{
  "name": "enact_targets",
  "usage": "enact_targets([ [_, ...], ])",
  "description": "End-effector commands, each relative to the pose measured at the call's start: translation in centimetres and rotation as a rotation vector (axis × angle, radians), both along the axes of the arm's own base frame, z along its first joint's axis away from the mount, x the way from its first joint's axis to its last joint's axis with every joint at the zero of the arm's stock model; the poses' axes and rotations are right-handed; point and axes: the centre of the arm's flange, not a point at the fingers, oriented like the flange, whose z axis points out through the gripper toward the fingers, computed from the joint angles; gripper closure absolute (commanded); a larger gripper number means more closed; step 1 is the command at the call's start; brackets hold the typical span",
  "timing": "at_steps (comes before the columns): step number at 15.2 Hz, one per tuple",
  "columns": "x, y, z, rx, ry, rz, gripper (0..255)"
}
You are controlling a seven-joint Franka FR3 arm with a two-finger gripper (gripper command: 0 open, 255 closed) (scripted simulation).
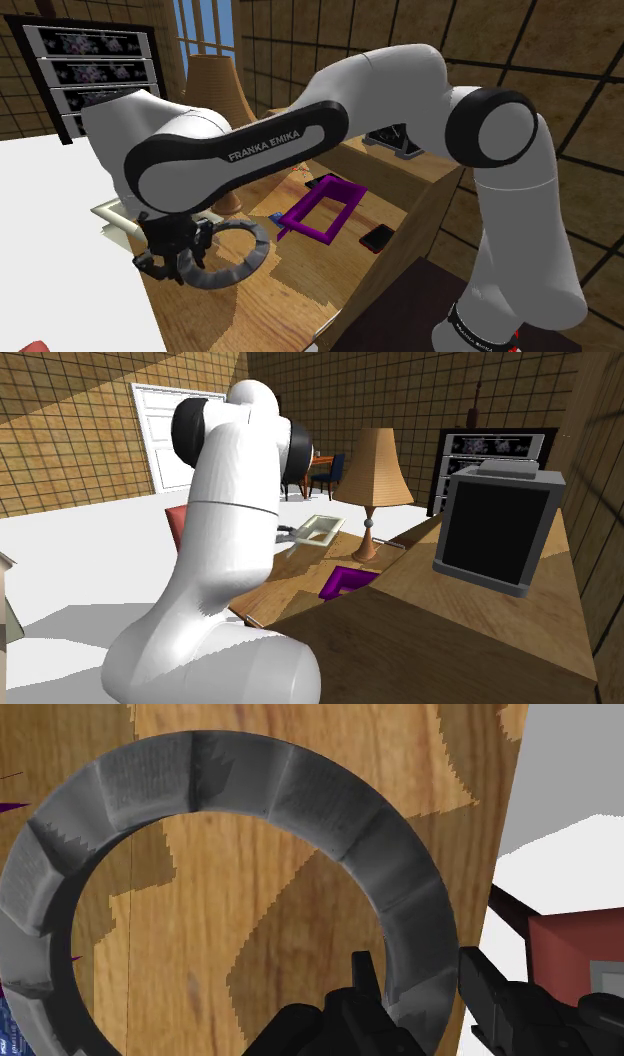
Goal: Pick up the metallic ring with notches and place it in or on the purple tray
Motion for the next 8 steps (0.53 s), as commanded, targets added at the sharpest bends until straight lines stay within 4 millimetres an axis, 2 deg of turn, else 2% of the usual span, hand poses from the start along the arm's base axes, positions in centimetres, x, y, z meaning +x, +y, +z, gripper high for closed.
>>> enact_targets([
  [1,0.0,-2.7,0.1,0.0,0.0,0.0,255],
  [8,0.5,-11.9,0.1,0.0,0.0,0.0,255],
])
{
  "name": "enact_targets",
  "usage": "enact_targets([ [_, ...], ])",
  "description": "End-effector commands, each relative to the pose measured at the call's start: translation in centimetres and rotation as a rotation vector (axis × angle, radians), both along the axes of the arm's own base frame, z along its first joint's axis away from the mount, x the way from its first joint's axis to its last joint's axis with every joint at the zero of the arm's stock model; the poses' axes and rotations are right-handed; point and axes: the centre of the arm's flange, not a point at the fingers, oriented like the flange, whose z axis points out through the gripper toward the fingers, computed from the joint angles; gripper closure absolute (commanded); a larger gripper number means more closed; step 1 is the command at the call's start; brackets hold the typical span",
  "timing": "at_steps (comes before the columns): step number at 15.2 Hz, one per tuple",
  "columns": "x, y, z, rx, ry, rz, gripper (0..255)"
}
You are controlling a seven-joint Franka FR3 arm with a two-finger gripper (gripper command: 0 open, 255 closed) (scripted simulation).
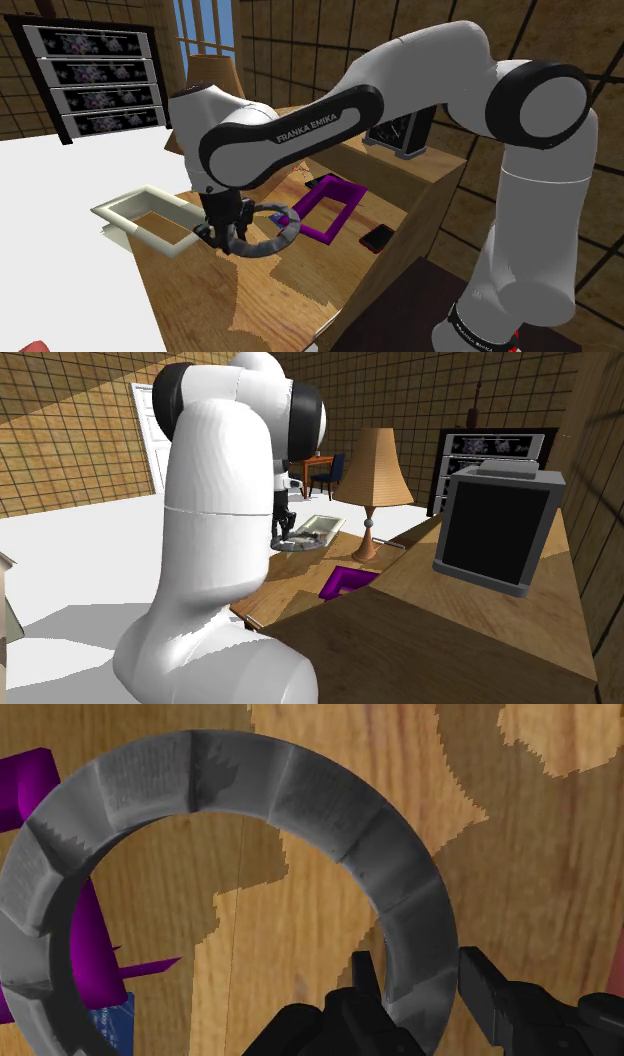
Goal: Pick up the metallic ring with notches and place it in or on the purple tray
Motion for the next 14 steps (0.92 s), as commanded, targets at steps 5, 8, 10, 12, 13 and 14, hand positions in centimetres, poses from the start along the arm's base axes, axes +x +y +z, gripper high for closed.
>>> enact_targets([
  [5,0.4,-8.0,0.3,0.001,0.0,0.001,255],
  [8,0.7,-12.0,0.3,0.001,0.0,0.001,255],
  [10,0.8,-14.6,0.3,0.001,0.0,0.001,255],
  [12,1.0,-17.2,0.3,0.001,0.0,0.001,255],
  [13,1.1,-18.6,0.3,0.001,0.0,0.001,255],
  [14,1.1,-19.9,0.3,0.001,0.0,0.001,255],
])
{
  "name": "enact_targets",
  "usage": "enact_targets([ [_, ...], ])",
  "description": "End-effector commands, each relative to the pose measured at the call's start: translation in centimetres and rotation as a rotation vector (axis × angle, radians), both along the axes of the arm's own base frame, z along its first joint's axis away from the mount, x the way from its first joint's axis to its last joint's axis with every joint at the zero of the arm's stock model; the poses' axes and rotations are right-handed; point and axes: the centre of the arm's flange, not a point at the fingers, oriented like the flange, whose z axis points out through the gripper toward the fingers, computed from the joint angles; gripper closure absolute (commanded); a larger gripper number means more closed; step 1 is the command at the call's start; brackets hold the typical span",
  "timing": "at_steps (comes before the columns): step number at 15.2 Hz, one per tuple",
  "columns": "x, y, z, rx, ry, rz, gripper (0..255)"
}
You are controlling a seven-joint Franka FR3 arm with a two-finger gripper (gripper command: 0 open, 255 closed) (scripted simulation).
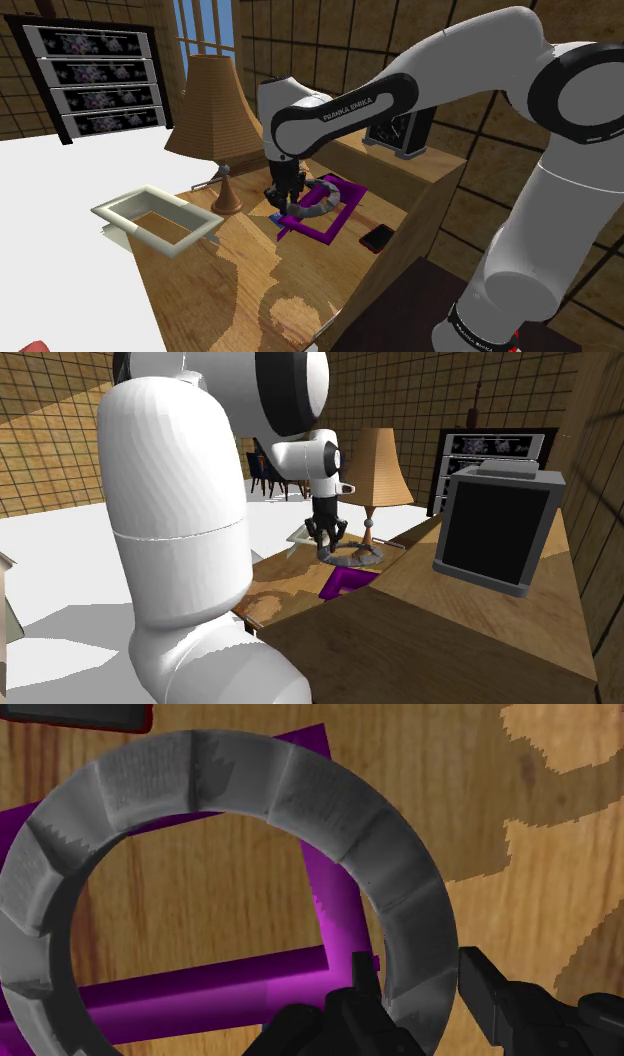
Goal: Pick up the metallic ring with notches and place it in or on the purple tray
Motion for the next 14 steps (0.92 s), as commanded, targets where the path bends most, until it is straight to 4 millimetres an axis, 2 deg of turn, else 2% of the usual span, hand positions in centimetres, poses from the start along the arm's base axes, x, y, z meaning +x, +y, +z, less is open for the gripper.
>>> enact_targets([
  [1,0.3,-2.8,0.0,0.001,0.0,0.002,255],
  [8,0.8,-12.0,0.0,0.001,0.0,0.002,255],
  [9,0.9,-12.7,0.0,0.001,0.0,0.002,255],
  [14,0.9,-12.7,-2.6,0.001,0.0,0.002,255],
])
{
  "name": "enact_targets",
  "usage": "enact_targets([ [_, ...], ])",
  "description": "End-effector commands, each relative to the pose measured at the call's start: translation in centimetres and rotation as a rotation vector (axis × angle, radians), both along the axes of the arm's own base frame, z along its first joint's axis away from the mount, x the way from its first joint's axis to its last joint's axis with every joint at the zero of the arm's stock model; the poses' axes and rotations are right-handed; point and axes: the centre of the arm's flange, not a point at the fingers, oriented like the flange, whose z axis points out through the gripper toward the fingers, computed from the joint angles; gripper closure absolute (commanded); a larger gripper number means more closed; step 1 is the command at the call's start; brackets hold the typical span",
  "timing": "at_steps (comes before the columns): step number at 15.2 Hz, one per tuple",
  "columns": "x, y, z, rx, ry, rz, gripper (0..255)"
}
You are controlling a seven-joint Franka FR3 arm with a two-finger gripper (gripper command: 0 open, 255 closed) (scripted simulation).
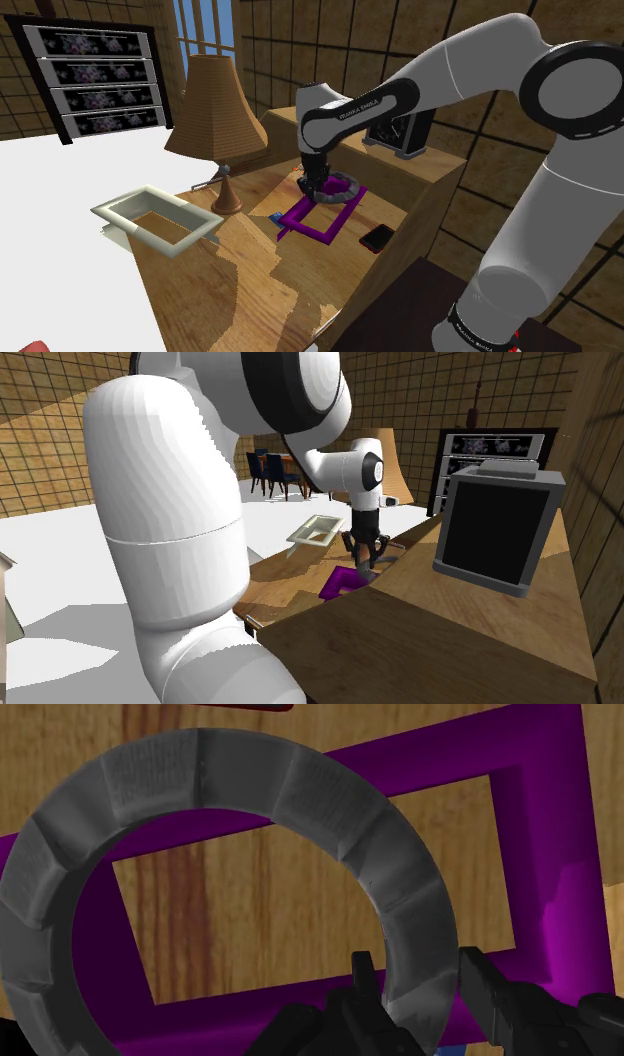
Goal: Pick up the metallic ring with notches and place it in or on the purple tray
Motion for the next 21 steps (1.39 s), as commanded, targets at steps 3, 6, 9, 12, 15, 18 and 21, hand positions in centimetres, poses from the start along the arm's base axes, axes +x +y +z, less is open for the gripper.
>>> enact_targets([
  [3,0.0,0.0,-2.2,0.0,-0.001,0.0,255],
  [6,0.0,0.0,-3.7,0.0,-0.001,0.0,255],
  [9,0.0,0.0,-5.1,0.0,-0.001,0.0,255],
  [12,0.0,0.0,-5.1,0.0,-0.001,0.0,255],
  [15,0.0,0.0,-5.1,0.0,-0.001,0.0,255],
  [18,0.0,0.0,-5.1,0.0,-0.001,0.0,0],
  [21,0.0,0.0,-5.1,0.0,-0.001,0.0,0],
])
